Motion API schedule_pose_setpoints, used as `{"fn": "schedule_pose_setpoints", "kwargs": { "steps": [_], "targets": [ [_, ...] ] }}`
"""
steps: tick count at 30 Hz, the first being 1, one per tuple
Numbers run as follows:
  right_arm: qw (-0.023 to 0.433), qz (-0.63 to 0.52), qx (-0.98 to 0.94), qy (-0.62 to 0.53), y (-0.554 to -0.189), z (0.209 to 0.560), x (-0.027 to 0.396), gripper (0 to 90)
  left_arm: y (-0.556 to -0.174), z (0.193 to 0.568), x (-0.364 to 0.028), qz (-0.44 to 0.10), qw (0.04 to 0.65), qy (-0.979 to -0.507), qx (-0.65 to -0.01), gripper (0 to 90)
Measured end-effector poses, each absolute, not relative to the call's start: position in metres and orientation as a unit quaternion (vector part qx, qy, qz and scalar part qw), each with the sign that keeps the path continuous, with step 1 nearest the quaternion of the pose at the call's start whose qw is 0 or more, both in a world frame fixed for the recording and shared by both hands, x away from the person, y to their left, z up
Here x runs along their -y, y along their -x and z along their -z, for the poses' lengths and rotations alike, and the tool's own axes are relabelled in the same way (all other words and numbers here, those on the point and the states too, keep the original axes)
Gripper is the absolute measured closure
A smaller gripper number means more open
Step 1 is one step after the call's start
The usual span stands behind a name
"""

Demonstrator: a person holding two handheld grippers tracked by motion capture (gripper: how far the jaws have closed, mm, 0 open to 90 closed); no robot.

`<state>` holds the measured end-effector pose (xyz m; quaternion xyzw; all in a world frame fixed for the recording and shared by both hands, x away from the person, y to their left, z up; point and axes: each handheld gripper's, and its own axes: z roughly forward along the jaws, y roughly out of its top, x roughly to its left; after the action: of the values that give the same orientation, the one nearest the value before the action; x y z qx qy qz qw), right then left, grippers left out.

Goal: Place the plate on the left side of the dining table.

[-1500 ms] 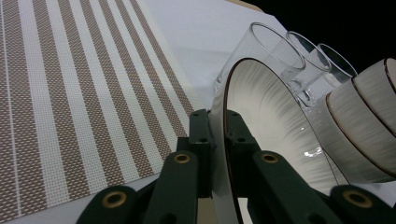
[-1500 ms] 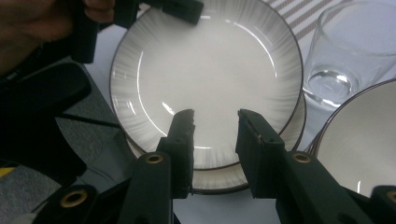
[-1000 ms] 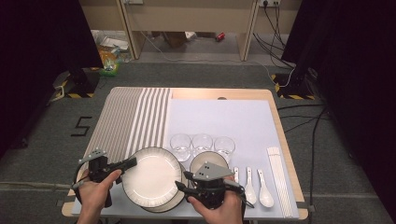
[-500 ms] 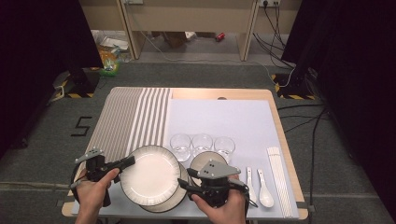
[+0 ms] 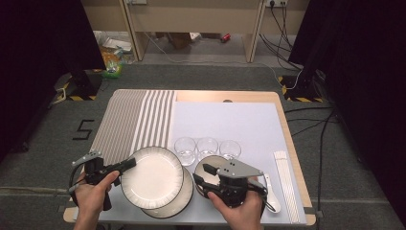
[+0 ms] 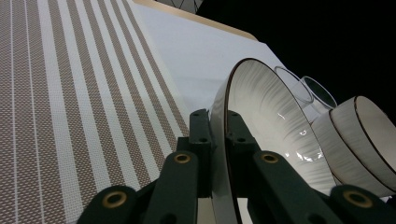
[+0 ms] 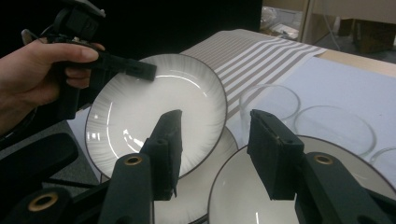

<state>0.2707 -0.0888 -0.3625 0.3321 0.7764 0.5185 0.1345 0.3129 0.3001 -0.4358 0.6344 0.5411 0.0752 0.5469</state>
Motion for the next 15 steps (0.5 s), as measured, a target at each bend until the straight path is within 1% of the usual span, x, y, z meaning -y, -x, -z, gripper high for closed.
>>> {"fn": "schedule_pose_setpoints", "kwargs": {
  "steps": [15],
  "targets": [
    [0.178,-0.534,-0.737,-0.374,-0.281,0.353,0.126,51.8,-0.32,0.43,-0.308,-0.078,0.554,-0.624,-0.545,83.8]
  ]
}}
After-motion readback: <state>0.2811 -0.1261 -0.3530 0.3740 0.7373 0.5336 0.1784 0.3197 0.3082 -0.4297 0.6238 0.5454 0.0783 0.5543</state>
